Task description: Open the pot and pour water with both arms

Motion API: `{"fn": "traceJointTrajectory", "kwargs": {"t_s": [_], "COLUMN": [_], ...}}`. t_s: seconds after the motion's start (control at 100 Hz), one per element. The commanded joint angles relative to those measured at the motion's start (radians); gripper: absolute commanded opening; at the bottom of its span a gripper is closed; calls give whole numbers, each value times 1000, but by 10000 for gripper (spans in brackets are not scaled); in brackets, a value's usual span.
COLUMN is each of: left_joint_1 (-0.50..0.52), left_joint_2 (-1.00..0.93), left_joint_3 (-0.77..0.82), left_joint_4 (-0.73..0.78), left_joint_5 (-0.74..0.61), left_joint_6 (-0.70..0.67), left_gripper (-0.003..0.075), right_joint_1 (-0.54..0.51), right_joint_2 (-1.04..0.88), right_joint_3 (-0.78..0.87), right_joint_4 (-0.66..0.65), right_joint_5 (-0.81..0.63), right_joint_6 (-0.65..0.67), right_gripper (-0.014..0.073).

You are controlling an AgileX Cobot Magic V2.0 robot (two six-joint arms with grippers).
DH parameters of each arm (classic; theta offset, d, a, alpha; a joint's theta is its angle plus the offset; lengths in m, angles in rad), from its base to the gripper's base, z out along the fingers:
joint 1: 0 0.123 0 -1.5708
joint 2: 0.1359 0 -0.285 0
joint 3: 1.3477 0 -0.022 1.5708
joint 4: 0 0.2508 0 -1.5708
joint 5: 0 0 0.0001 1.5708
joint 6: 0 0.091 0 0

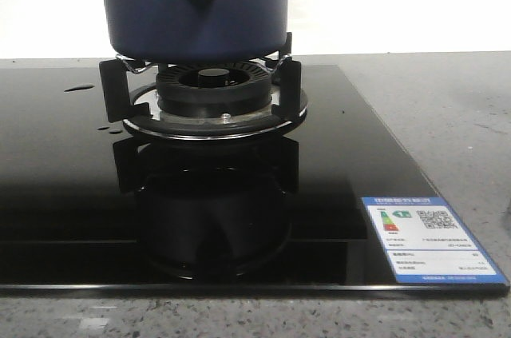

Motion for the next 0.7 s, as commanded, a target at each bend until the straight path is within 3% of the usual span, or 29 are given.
{"fn": "traceJointTrajectory", "kwargs": {"t_s": [0.0,0.32,0.69], "left_joint_1": [-8,53,71], "left_joint_2": [-54,-185,-185], "left_joint_3": [26,96,111], "left_joint_4": [0,6,4], "left_joint_5": [-23,273,262], "left_joint_6": [-36,-36,-36], "left_gripper": [-19,-19,-19], "right_joint_1": [-4,-4,-4], "right_joint_2": [2,2,2], "right_joint_3": [-26,-26,-26], "right_joint_4": [-16,-16,-16], "right_joint_5": [25,25,28], "right_joint_6": [-10,-10,-10], "right_gripper": [-67,-67,-67]}}
